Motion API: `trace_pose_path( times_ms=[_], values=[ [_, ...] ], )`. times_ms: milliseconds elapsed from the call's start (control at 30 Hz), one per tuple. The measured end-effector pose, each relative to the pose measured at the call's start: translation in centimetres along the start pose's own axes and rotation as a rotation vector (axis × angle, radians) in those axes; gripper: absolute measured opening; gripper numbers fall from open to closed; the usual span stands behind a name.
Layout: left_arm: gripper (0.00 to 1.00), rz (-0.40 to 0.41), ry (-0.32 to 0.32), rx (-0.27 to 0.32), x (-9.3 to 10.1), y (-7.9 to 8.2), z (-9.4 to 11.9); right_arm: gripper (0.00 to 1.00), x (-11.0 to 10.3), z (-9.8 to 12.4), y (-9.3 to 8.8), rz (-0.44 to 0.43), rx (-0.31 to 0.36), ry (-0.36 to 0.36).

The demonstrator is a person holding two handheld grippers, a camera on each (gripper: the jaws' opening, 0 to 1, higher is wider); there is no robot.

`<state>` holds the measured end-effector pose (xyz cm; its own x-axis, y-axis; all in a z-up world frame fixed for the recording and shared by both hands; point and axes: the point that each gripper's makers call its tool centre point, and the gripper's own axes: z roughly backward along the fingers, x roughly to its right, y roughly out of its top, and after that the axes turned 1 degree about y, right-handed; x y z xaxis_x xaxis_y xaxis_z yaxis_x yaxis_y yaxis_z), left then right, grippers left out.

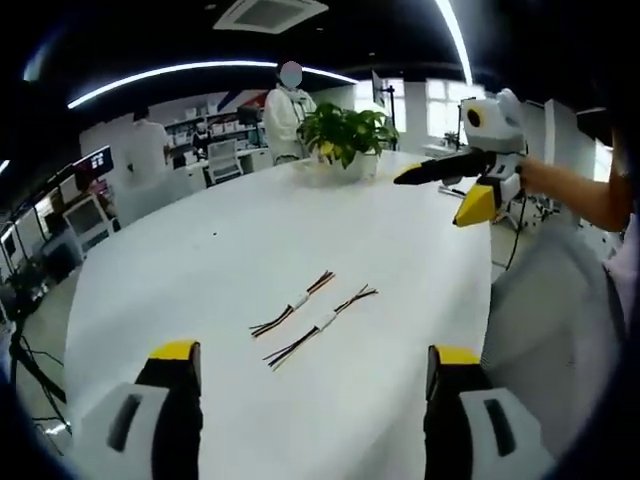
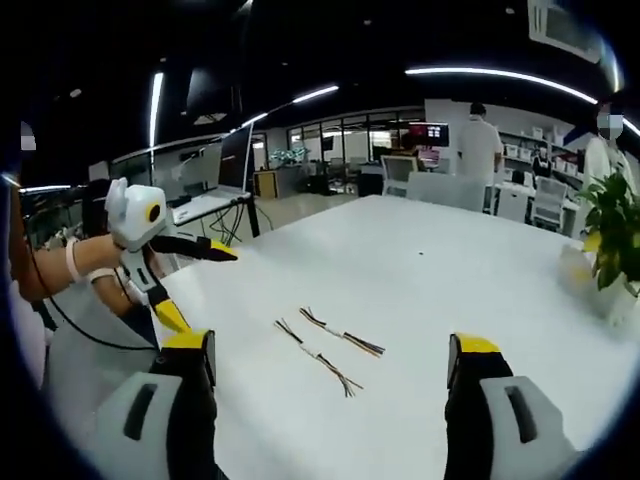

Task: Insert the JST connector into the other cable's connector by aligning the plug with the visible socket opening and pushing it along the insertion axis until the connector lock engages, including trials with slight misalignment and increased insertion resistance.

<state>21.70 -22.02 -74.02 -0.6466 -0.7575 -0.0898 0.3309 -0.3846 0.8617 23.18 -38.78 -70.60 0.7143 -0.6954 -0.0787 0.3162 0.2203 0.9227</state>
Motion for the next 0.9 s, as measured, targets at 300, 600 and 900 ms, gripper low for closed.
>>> trace_pose_path(
  times_ms=[300, 600, 900],
  values=[
    [0.91, 0.048, 0.06, -0.004, -0.2, -0.4, 2.0, 0.94, -0.9, 1.8, -1.0, -0.052, 0.015, -0.036],
    [0.91, 0.062, 0.069, -0.02, 0.2, -0.8, 2.3, 0.93, -1.0, 3.1, -1.4, -0.052, 0.026, -0.083],
    [0.84, 0.097, 0.155, 0.023, 0.0, -1.0, 2.7, 0.91, -0.6, 3.8, -2.4, -0.112, 0.037, -0.124]
  ],
)
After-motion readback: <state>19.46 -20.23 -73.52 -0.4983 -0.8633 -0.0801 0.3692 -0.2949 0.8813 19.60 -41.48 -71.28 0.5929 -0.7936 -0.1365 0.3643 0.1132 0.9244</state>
